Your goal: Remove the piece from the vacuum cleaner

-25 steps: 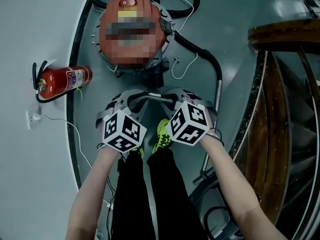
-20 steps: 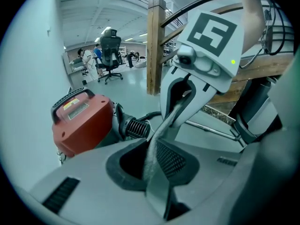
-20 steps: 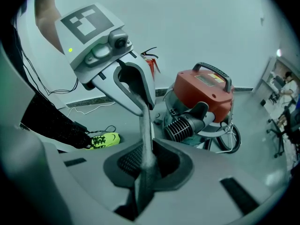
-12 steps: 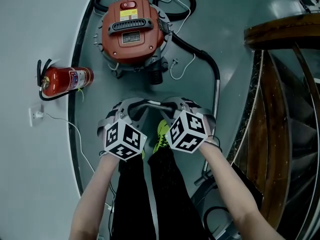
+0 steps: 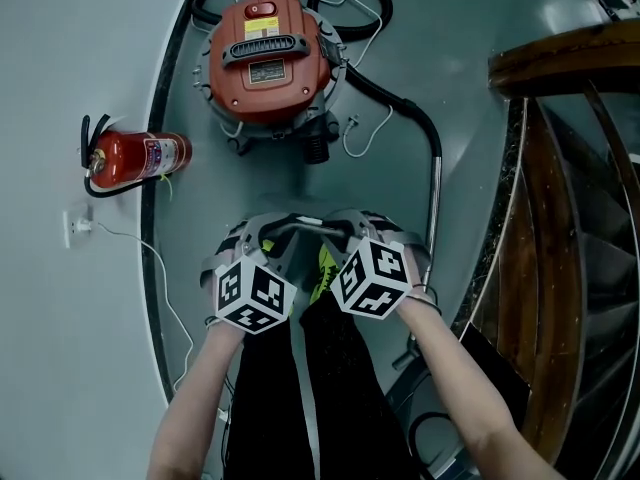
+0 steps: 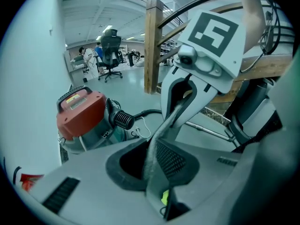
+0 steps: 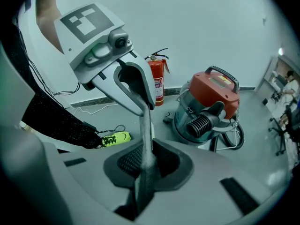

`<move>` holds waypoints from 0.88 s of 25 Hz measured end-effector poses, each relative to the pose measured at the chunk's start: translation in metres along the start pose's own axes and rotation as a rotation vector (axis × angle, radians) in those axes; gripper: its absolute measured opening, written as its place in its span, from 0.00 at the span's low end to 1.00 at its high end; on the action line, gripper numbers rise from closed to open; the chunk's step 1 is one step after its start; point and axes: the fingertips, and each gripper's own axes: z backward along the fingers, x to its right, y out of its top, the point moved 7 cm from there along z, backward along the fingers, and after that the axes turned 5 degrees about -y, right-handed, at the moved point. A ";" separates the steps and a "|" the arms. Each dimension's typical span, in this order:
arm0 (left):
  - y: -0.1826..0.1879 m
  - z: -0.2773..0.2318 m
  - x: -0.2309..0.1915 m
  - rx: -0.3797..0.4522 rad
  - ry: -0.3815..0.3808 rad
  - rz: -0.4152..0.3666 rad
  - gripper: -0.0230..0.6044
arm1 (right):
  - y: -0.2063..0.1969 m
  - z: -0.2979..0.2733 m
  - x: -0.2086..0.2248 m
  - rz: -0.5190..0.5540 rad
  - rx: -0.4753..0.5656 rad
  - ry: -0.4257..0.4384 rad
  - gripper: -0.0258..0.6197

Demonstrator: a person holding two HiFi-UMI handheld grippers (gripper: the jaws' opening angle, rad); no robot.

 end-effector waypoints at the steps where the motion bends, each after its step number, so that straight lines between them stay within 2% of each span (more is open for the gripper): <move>1: -0.002 0.000 0.003 -0.002 -0.002 0.007 0.15 | -0.001 0.000 -0.003 0.000 -0.003 0.002 0.10; 15: -0.035 -0.021 0.024 -0.039 -0.033 0.018 0.15 | -0.022 -0.029 -0.033 -0.002 -0.027 0.014 0.10; 22: -0.047 -0.039 0.025 -0.054 -0.046 0.020 0.15 | -0.034 -0.049 -0.034 -0.012 -0.037 0.027 0.10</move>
